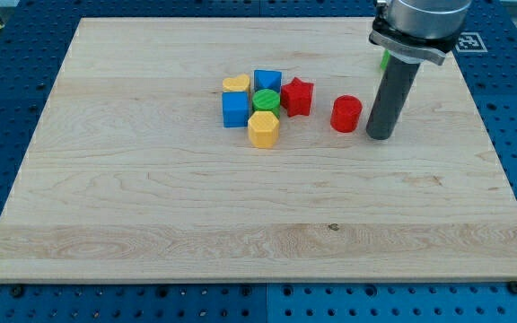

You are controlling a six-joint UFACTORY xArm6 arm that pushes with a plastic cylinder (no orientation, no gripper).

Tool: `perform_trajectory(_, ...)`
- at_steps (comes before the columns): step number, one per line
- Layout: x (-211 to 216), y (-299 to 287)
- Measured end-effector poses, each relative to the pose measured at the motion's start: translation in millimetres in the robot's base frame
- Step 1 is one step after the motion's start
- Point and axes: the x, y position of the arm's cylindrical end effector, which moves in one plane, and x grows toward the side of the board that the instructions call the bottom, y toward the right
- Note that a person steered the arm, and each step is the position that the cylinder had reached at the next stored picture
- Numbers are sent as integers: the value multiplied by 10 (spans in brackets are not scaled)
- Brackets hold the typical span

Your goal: Move red circle into the bottom of the red star

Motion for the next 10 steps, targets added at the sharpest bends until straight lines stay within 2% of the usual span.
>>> perform_trajectory(4,41,82)
perform_trajectory(5,-34,350)
perform_trajectory(6,-303,523)
perform_trajectory(7,-401,559)
perform_trajectory(10,-363,531)
